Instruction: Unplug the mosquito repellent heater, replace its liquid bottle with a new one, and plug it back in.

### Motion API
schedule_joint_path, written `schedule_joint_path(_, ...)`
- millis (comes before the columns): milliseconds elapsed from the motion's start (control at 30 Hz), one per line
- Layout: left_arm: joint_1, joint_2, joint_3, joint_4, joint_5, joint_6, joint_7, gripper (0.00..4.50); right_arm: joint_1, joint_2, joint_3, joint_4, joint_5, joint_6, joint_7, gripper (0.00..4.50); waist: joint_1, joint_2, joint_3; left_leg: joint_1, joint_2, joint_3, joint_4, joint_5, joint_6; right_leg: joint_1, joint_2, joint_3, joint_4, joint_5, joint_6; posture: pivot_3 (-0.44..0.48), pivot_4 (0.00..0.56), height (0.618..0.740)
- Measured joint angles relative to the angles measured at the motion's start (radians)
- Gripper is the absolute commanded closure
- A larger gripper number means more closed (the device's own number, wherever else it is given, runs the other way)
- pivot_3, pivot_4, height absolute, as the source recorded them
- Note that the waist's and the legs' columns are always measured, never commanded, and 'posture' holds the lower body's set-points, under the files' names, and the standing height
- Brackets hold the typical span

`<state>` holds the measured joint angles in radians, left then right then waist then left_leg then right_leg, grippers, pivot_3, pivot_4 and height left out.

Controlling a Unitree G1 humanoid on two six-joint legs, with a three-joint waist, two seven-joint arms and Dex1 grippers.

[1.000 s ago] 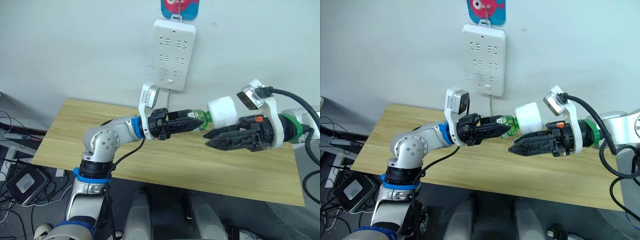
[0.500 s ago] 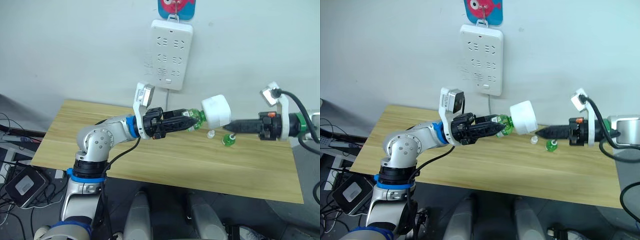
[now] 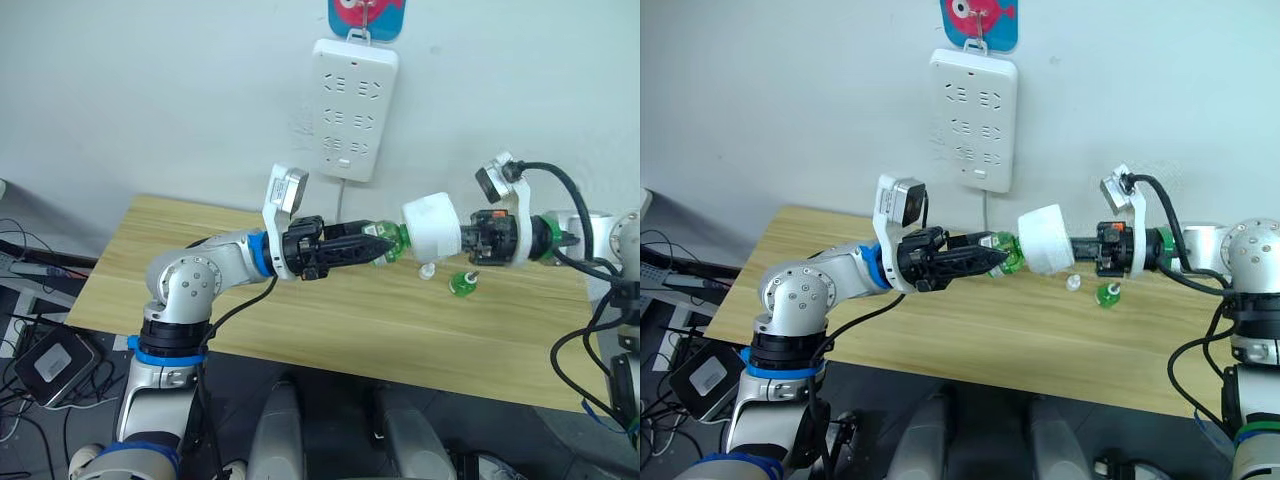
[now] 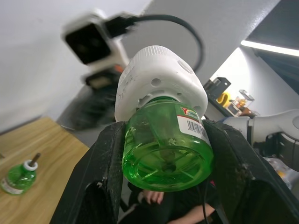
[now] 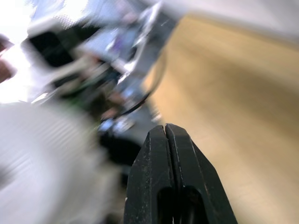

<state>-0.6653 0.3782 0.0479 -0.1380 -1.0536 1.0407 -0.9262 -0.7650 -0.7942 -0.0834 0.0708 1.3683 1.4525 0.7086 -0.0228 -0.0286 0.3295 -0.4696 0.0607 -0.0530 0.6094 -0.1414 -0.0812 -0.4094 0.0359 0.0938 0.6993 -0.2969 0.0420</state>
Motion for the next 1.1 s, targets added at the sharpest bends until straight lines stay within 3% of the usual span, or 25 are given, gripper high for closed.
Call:
schedule_joint_path(133, -0.008, -0.002, 0.012, 0.018, 0.009, -0.013, 0.024, 2.28, 0.090, -0.058, -0.021, -0.092, 0.242, 0.068, -0.073, 4.45, -0.002, 0.000, 0.000, 0.000, 0.000, 0.000, 0.001, 0.000, 0.000, 0.001, 0.000, 0.001, 0.000, 0.000, 0.000, 0.010, 0.292, 0.740)
schedule_joint_path(300, -0.007, 0.001, 0.012, 0.027, 0.033, -0.030, 0.021, 2.28, 0.067, -0.164, 0.028, -0.131, 0.512, -0.010, -0.209, 4.45, -0.013, 0.000, 0.000, 0.001, 0.000, 0.002, 0.002, 0.000, 0.000, 0.001, 0.001, 0.003, 0.000, -0.002, 0.003, 0.001, 0.292, 0.740)
schedule_joint_path(567, -0.005, -0.003, -0.009, 0.029, 0.049, -0.043, 0.008, 2.28, -0.170, -0.081, 0.127, -0.021, 0.576, -0.096, -0.333, 4.45, -0.021, 0.000, 0.000, 0.001, 0.001, 0.001, 0.001, 0.000, 0.000, 0.000, 0.002, 0.002, 0.001, -0.003, 0.005, -0.015, 0.294, 0.740)
schedule_joint_path(667, -0.002, 0.001, -0.016, 0.030, 0.055, -0.043, 0.003, 2.28, -0.243, 0.001, 0.129, 0.060, 0.466, -0.165, -0.412, 4.45, -0.019, 0.000, 0.000, 0.001, 0.001, 0.002, 0.001, 0.000, 0.000, 0.000, 0.001, 0.002, 0.001, 0.000, 0.000, -0.012, 0.296, 0.740)
schedule_joint_path(733, 0.004, 0.000, -0.024, 0.022, 0.055, -0.043, -0.003, 2.28, -0.274, 0.024, 0.146, 0.115, 0.287, -0.222, -0.435, 4.45, -0.018, 0.000, 0.000, 0.001, 0.001, 0.001, 0.001, 0.000, 0.000, -0.001, 0.001, 0.002, 0.001, 0.000, 0.000, -0.012, 0.296, 0.740)
schedule_joint_path(867, 0.017, 0.010, -0.023, 0.018, 0.052, -0.041, -0.004, 2.28, -0.276, 0.026, 0.179, 0.166, 0.011, -0.259, -0.349, 4.45, -0.007, 0.000, 0.000, 0.000, 0.001, 0.002, 0.000, 0.000, 0.000, -0.002, 0.001, 0.002, 0.001, 0.000, 0.000, 0.002, 0.299, 0.740)
schedule_joint_path(1100, 0.024, 0.012, -0.019, 0.005, 0.034, -0.029, 0.001, 2.28, -0.244, 0.032, 0.131, 0.161, -0.128, -0.233, -0.181, 4.45, -0.006, 0.000, 0.000, 0.000, 0.001, 0.001, 0.000, 0.000, 0.000, -0.001, 0.001, 0.001, 0.001, 0.000, 0.000, 0.011, 0.298, 0.740)
